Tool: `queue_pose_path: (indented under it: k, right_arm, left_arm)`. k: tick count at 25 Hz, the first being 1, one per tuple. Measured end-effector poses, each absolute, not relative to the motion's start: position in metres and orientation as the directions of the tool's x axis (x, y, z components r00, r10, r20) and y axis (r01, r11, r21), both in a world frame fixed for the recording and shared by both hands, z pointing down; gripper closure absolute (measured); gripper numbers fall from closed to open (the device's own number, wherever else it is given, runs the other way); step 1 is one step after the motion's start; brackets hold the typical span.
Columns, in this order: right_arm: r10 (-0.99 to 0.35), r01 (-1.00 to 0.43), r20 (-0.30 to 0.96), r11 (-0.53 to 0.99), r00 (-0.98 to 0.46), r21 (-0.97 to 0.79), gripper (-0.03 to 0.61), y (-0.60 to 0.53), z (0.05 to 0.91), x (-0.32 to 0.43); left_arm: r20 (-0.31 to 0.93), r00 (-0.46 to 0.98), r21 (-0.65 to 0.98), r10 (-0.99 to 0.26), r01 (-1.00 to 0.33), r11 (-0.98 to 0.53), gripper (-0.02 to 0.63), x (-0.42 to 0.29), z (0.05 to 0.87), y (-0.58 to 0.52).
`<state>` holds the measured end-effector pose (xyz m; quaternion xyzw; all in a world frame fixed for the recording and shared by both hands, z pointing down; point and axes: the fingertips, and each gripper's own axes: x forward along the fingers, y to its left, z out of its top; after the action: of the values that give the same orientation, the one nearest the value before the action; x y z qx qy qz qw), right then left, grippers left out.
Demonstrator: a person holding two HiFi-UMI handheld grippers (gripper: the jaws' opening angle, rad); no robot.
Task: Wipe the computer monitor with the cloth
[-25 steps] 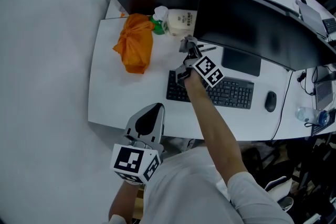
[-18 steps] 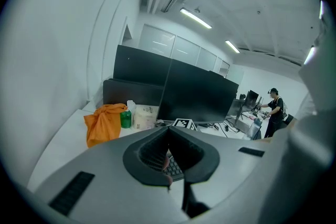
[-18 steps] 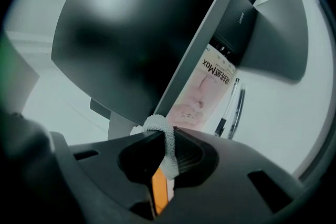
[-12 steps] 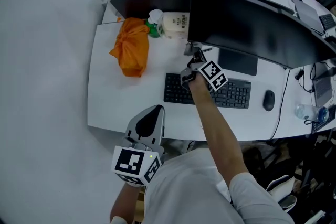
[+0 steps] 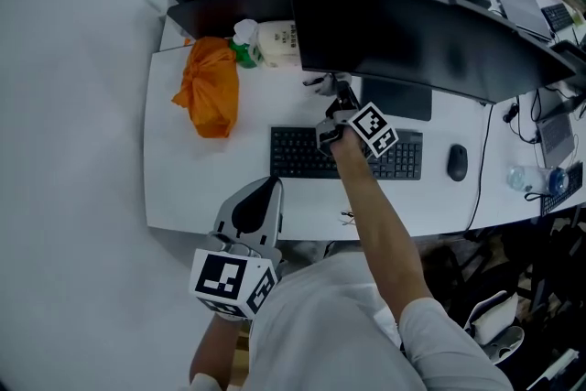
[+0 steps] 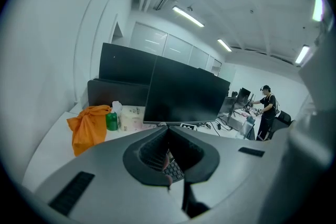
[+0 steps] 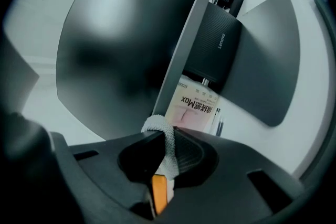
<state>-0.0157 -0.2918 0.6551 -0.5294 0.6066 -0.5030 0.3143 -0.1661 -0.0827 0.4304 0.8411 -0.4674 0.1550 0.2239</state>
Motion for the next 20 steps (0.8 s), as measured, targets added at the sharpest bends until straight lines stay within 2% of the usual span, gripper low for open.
queue_pose_path:
  k: [20]
  right_arm:
    - [-0.979, -0.336, 0.089, -0.022, -0.184, -0.942, 0.545, -0.257, 0.654, 0.124]
  left_arm:
    - [0.482, 0.659, 0.272, -0.577, -0.739, -0.617, 0.595, -0.054, 0.447, -0.108]
